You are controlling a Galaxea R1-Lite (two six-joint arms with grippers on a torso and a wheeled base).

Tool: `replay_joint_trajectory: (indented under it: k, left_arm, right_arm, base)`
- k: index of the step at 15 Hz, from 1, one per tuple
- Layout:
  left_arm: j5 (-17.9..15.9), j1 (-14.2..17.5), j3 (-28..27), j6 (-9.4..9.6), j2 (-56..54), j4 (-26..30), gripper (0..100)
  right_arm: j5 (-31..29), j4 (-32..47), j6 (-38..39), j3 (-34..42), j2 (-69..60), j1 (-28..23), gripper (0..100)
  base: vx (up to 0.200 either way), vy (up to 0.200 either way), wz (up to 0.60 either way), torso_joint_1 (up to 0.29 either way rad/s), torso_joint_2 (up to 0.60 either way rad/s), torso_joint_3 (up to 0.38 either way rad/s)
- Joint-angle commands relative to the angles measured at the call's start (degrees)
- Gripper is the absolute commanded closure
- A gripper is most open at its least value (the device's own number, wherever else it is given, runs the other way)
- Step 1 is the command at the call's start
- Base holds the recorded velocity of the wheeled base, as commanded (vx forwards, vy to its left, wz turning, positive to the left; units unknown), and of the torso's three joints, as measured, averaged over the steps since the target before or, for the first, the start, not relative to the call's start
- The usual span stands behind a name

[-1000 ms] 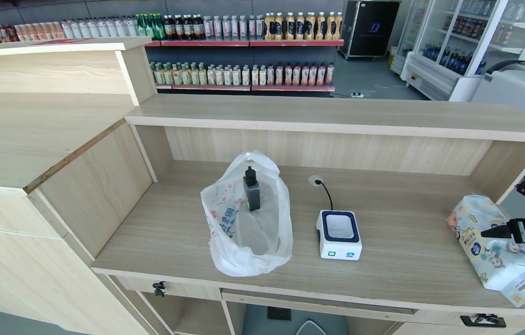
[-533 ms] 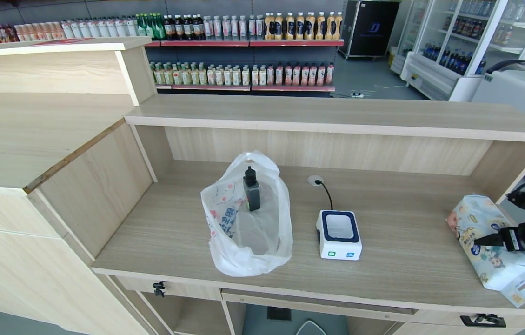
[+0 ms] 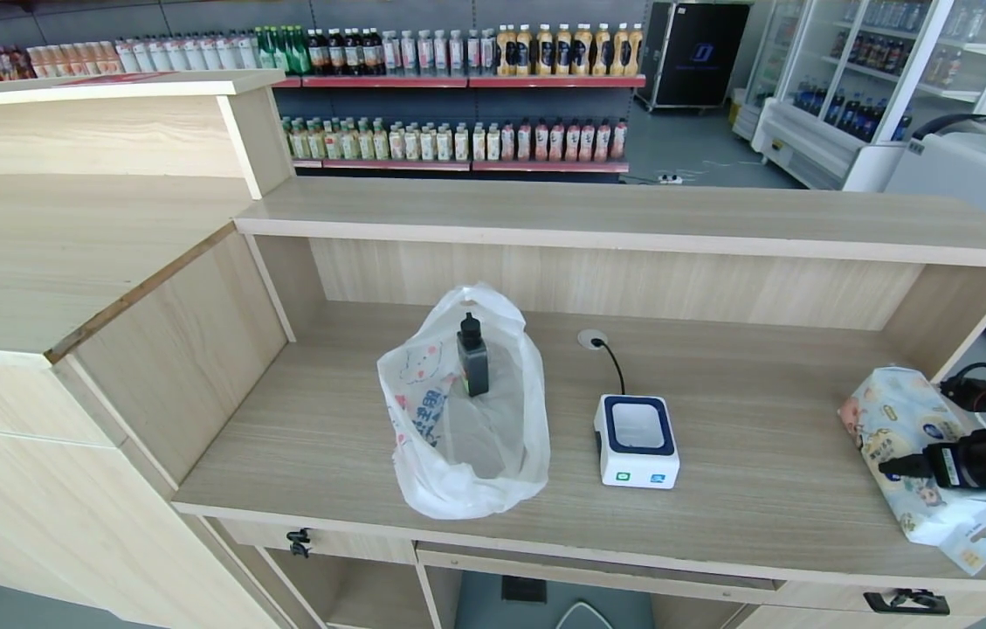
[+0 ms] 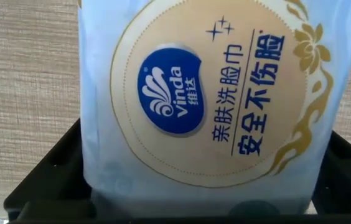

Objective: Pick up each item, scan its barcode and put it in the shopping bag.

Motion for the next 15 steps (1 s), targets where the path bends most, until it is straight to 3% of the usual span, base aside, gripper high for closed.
replay_joint_trajectory:
  k: [1, 2, 8, 13, 15]
  left_arm:
    - [0.04, 0.02, 0.0, 0.0, 0.06, 0.0, 0]
    - [0.04, 0.02, 0.0, 0.0, -0.02, 0.0, 0]
    - [0.04, 0.02, 0.0, 0.0, -0.02, 0.0, 0]
    - [0.04, 0.02, 0.0, 0.0, -0.02, 0.0, 0]
    - [0.04, 0.02, 0.0, 0.0, 0.06, 0.0, 0]
  right_arm:
    - [-0.08, 0.14, 0.02, 0.23, 1.11, -0.04, 0]
    - [-0.08, 0.23, 0.02, 0.4, 0.76, -0.04, 100]
    - [-0.08, -3.64, -8.24, 2.34, -8.21, 1.63, 100]
    - [-0.08, -9.97, -14.48, 12.71, -33.43, 5.94, 100]
    - [-0.08, -11.81, -25.82, 20.0, -48.46, 8.93, 100]
  base:
    - [0.0, 0.0, 0.0, 0.0, 0.0, 0.0]
    - [0.0, 0.0, 0.0, 0.0, 0.0, 0.0]
    - [0.0, 0.0, 0.0, 0.0, 0.0, 0.0]
    - [0.0, 0.0, 0.0, 0.0, 0.0, 0.0]
    - [0.0, 0.0, 0.0, 0.0, 0.0, 0.0]
